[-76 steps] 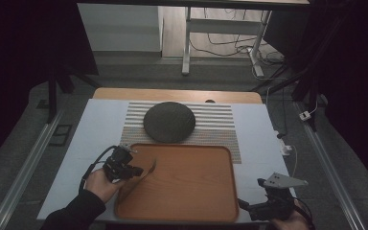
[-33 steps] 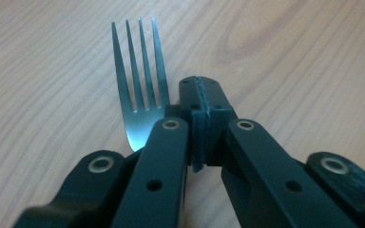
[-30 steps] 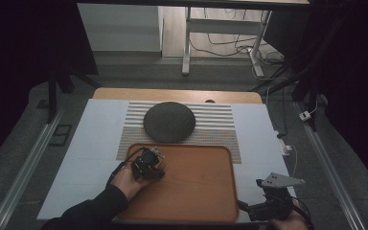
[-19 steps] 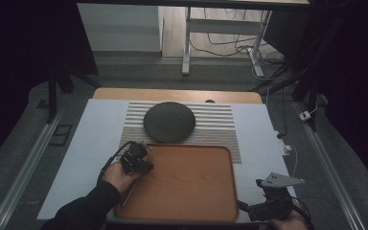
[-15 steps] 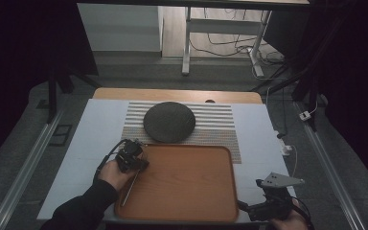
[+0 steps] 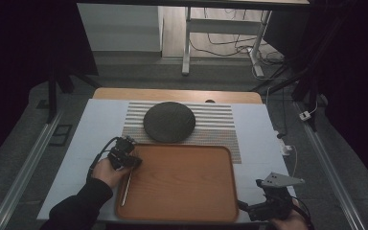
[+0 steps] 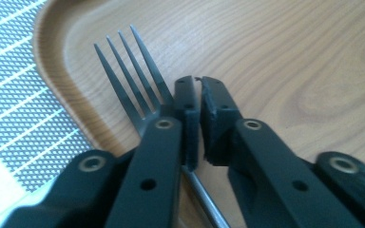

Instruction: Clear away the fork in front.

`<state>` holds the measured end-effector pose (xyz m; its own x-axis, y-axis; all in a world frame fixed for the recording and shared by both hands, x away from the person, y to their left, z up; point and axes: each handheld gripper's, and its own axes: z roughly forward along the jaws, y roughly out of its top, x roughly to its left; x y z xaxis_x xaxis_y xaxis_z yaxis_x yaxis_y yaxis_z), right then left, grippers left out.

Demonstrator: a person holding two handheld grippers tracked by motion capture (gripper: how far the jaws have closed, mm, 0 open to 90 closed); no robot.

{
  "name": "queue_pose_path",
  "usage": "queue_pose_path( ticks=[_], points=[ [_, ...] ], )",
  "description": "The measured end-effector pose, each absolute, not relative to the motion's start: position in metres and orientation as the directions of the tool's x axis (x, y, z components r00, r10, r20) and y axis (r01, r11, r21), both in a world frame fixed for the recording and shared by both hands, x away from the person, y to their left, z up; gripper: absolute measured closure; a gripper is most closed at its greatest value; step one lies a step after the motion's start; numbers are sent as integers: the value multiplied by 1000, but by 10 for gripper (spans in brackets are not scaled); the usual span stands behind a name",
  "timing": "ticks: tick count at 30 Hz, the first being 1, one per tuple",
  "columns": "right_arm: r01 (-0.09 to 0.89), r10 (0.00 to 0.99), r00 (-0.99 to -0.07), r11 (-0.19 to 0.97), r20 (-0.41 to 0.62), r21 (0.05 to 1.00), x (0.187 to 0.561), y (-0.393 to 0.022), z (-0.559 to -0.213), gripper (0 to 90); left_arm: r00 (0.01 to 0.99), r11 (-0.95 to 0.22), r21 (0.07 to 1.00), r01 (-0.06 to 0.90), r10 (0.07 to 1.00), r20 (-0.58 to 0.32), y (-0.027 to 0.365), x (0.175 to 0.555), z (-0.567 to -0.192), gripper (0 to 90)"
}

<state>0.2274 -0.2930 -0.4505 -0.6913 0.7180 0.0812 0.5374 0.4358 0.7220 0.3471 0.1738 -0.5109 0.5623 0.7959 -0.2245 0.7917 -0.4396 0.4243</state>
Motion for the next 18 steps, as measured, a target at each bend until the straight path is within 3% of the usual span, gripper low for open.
queue_pose_path(
  ticks=[11, 18],
  points=[
    [537, 717, -692, 436, 82, 722, 227, -293, -450, 0, 621, -403, 571, 715, 741, -256, 190, 325, -487, 492],
    [537, 718, -691, 436, 80, 722, 227, -293, -450, 0, 638, -357, 635, 685, 715, -286, 202, 313, -477, 345]
  ],
)
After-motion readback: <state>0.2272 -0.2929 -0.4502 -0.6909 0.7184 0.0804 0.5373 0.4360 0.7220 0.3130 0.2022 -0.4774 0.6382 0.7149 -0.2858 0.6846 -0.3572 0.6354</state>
